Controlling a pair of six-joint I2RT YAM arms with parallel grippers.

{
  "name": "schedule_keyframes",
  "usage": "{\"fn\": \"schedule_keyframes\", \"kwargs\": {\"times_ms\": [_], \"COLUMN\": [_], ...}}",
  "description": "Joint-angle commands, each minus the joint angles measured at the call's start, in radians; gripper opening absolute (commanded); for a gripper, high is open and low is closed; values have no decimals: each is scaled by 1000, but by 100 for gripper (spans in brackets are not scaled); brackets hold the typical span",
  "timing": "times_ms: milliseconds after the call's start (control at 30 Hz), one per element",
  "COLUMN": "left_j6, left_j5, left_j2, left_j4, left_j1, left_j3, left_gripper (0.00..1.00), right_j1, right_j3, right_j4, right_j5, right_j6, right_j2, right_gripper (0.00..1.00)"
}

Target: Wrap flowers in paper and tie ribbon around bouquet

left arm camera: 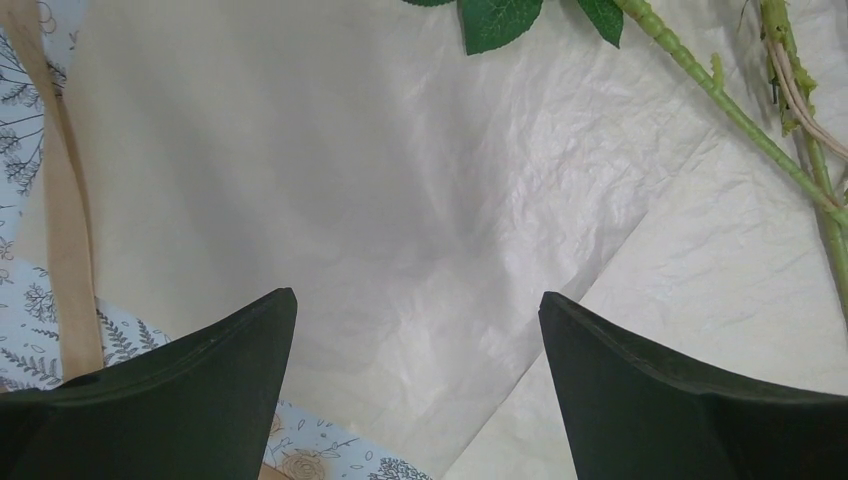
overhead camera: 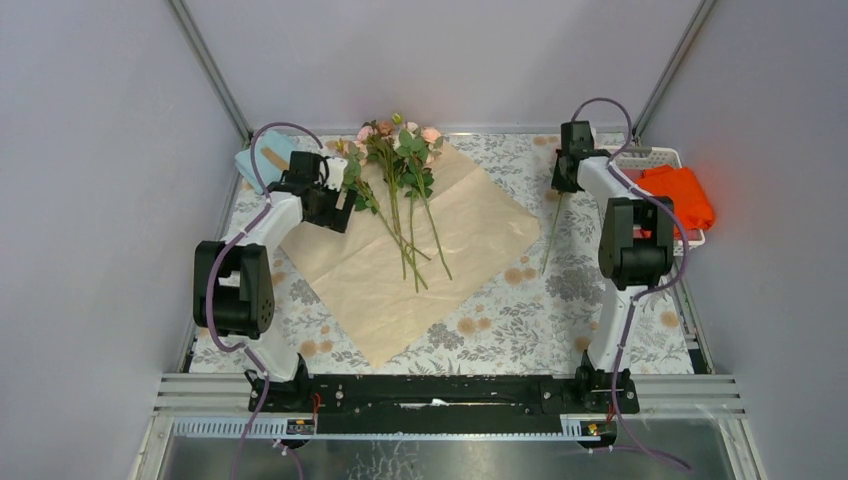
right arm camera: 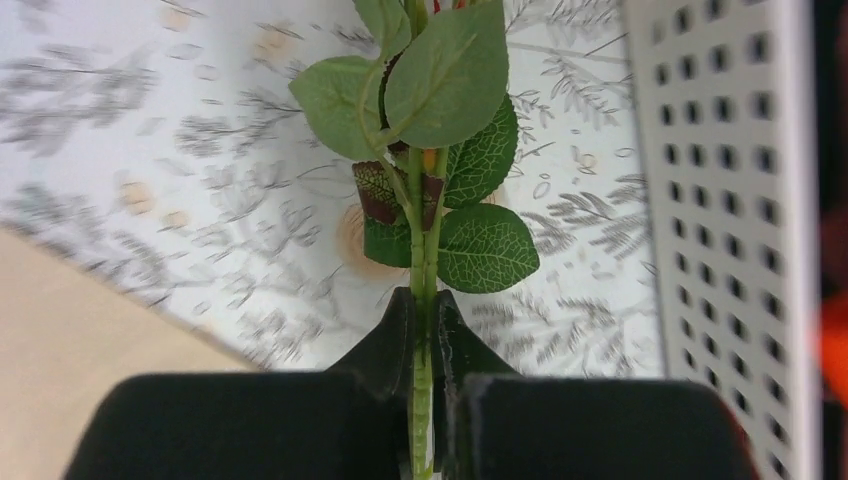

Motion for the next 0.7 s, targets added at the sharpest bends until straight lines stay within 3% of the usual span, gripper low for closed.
{"fn": "schedule_keyframes", "kwargs": {"times_ms": [0, 167, 267, 400, 467, 567, 667], "left_j6": [18, 15, 20, 32, 38, 45, 45], "left_j5": [10, 18, 16, 15, 19, 26, 22], "left_j2": [-34, -24, -30, -48, -51, -35, -1], "left_j4": [9, -4, -13, -16, -16, -14, -11], "left_j1": [10, 18, 23, 35, 38, 40, 41], "left_j3": [6, 14, 5, -19, -29, -38, -36], "left_gripper": [99, 99, 99, 99, 99, 99, 99], "right_j1": [135, 399, 515, 609, 623, 622, 616], "right_j3": [-4, -86, -20, 206, 315, 444, 491], "right_j4": [65, 380, 514, 535, 500, 372, 204], "right_j5": [62, -164, -259, -317, -306, -235, -220], "right_j6": [-34, 89, 198, 260, 260, 228, 93], "right_j2": [-313, -382, -269, -29, 78, 180, 195], "right_gripper": [0, 0, 0, 2, 19, 60, 85]}}
